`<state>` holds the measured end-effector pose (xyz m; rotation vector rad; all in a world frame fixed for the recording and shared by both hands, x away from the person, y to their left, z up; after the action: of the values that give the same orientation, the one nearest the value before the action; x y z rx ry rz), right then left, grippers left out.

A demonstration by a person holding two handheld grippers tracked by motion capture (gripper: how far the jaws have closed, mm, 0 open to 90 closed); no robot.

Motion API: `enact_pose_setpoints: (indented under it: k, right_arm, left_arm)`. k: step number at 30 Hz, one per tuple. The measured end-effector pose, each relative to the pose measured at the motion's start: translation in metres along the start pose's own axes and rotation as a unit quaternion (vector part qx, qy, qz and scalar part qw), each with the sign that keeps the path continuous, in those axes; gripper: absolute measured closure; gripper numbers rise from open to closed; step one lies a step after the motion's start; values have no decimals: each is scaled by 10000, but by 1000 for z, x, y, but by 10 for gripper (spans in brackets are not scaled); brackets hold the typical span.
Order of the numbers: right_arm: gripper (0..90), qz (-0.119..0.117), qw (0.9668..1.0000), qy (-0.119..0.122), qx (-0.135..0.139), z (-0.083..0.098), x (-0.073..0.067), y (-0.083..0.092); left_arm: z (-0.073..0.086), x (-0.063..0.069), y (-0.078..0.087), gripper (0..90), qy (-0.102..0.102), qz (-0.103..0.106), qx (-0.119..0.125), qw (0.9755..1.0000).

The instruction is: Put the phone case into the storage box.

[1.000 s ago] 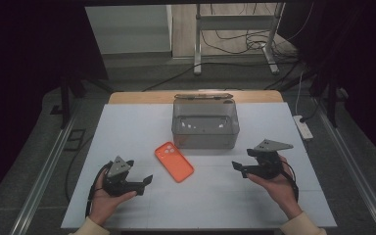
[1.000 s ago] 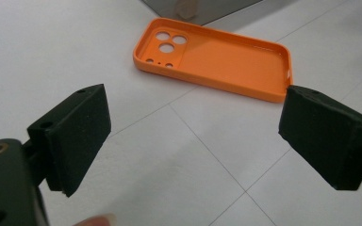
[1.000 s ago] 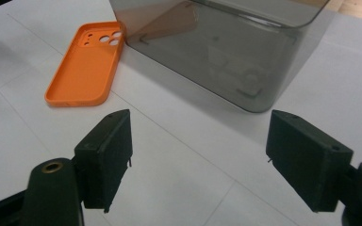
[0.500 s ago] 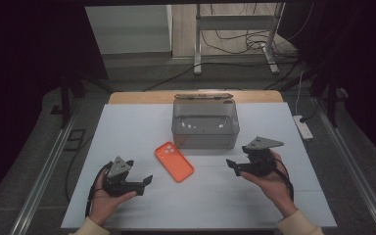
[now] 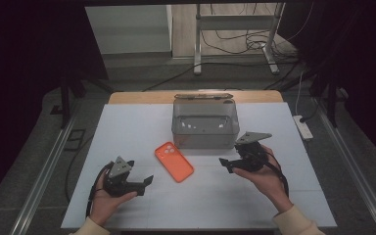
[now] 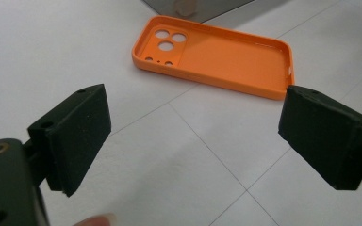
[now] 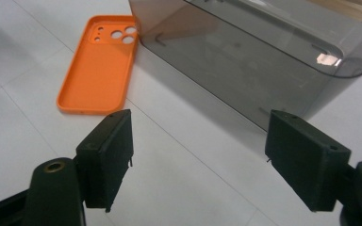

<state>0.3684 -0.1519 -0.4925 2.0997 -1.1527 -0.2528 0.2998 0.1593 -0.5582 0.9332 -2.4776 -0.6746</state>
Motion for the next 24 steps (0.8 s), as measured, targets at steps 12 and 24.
enact_pose_setpoints:
  k: [12,24]
  right_arm:
    - [223,-15,10000,-19,-12,-14,-10,0]
    - [240,-161,9998,-14,-103,-32,-22,-3]
  left_arm:
    - [-2,2,-2,99,-35,10,-11,10000]
    - [-2,3,-3,99,-39,-6,-12,10000]
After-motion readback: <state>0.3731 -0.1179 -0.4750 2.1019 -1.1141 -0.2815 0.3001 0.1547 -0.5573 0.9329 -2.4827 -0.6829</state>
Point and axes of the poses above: each handheld gripper's, and its own axes: y roughly backward along the jaws, z roughly out of its underside, x roughly to its right, the point moved 8 cm from there along -y, roughly forward along the jaws, and after that the axes turned 13 degrees about z, right-handed, at the moved point
